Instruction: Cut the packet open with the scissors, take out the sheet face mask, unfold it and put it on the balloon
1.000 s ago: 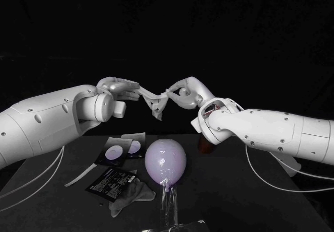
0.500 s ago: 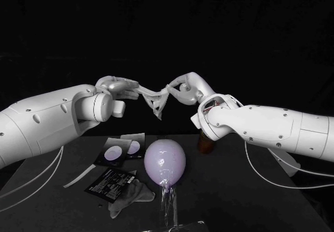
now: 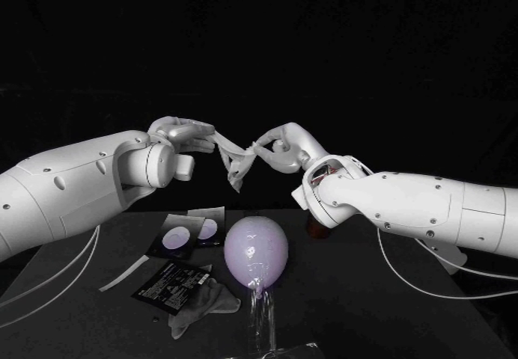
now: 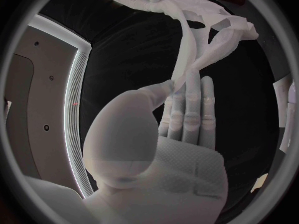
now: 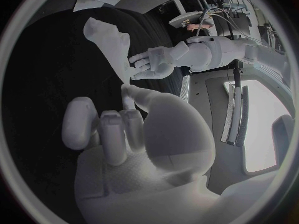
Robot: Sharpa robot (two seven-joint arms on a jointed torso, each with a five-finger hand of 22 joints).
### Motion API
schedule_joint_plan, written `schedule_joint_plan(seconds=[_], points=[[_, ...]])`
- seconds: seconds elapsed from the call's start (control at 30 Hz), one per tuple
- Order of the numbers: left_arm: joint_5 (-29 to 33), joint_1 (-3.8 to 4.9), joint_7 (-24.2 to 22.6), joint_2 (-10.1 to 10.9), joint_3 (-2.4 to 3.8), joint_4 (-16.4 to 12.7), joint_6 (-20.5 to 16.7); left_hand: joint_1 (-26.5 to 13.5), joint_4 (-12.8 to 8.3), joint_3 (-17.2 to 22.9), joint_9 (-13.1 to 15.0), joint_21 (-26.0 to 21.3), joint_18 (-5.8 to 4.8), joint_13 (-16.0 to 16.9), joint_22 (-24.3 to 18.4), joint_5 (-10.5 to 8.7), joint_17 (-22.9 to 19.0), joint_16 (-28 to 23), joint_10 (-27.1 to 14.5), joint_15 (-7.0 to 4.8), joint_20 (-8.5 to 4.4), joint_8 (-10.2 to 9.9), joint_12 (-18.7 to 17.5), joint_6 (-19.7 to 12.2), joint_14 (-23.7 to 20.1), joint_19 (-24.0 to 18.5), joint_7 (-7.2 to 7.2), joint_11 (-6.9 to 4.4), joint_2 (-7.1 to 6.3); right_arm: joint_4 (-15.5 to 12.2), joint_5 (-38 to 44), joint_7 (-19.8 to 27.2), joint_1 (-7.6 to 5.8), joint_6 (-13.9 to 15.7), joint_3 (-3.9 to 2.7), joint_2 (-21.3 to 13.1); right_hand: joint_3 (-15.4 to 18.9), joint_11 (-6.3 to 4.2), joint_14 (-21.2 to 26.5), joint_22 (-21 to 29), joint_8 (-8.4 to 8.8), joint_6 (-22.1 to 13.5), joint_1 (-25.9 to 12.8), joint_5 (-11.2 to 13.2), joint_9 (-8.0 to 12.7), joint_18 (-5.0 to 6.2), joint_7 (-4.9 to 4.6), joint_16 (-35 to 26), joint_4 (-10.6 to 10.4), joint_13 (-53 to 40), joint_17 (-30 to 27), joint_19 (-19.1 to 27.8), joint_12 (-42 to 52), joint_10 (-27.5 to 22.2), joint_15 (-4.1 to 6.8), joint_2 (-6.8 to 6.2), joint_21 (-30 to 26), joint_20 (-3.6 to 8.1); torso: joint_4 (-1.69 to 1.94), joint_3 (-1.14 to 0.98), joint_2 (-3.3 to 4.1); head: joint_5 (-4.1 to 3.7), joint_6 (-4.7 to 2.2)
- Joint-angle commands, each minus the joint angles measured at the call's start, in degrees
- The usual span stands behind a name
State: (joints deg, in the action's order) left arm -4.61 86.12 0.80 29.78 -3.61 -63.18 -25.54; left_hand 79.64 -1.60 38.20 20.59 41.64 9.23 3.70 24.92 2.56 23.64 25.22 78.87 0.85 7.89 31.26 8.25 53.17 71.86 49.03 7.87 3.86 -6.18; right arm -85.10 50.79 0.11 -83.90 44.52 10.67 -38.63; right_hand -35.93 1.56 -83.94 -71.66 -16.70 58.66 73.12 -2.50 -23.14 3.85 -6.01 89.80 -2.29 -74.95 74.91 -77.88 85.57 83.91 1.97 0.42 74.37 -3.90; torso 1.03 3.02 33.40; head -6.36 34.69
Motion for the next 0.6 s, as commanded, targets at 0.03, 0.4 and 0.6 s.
schedule_joint_plan(seconds=[0.03,0.4,0.6], points=[[-0.30,0.10,-1.65,-0.25,0.05,0.43,-0.36,0.49,0.00,0.30,0.09,0.31,1.03,0.09,0.05,0.20,0.06,-0.21,0.66,-0.43,-0.08,0.15,0.08,0.38,0.10,-0.22,0.06,-0.35,0.04,-0.64,-0.12,1.20,0.19,-0.35,0.02,-0.16,-0.27,-0.49,-6.06,0.11,-0.15,0.94,-0.32,-0.32,-0.31,0.79,0.41,0.20,-0.08,-11.59,15.09,-0.12,-0.07,4.14,0.43,-0.29,-0.08,0.05,0.01,-0.04,-0.04,-0.01,0.04],[-0.94,0.08,-3.70,-0.63,-0.05,1.19,-0.51,0.44,0.02,0.28,0.09,0.32,1.02,0.09,0.05,0.19,0.08,-0.24,0.65,-0.41,-0.06,0.13,0.06,0.40,0.09,-0.24,0.07,-0.34,0.01,-4.32,-4.72,6.03,0.99,0.62,0.10,-1.00,-0.48,-0.37,-6.06,1.47,0.06,0.52,-1.14,-0.34,-0.24,1.13,0.26,0.20,-0.56,-10.74,15.09,0.86,-1.19,3.65,0.35,-0.49,-1.38,0.01,0.09,0.02,0.00,0.05,-0.16],[-0.31,0.07,-5.99,-0.89,-0.06,1.22,-0.99,0.36,0.08,0.26,0.10,0.32,0.99,0.09,0.06,0.20,0.11,-0.30,0.61,-0.38,-0.03,0.09,0.02,0.44,0.06,-0.29,0.09,-0.31,0.00,-5.42,-6.48,6.50,1.97,1.01,0.14,-0.26,-0.53,-0.30,-6.06,2.21,0.16,0.30,-1.48,-0.35,-0.22,1.31,0.19,0.20,-0.74,-10.25,15.09,1.41,-1.87,3.34,0.30,-0.60,-2.11,-0.04,-0.04,-0.01,0.02,0.18,-0.12]])
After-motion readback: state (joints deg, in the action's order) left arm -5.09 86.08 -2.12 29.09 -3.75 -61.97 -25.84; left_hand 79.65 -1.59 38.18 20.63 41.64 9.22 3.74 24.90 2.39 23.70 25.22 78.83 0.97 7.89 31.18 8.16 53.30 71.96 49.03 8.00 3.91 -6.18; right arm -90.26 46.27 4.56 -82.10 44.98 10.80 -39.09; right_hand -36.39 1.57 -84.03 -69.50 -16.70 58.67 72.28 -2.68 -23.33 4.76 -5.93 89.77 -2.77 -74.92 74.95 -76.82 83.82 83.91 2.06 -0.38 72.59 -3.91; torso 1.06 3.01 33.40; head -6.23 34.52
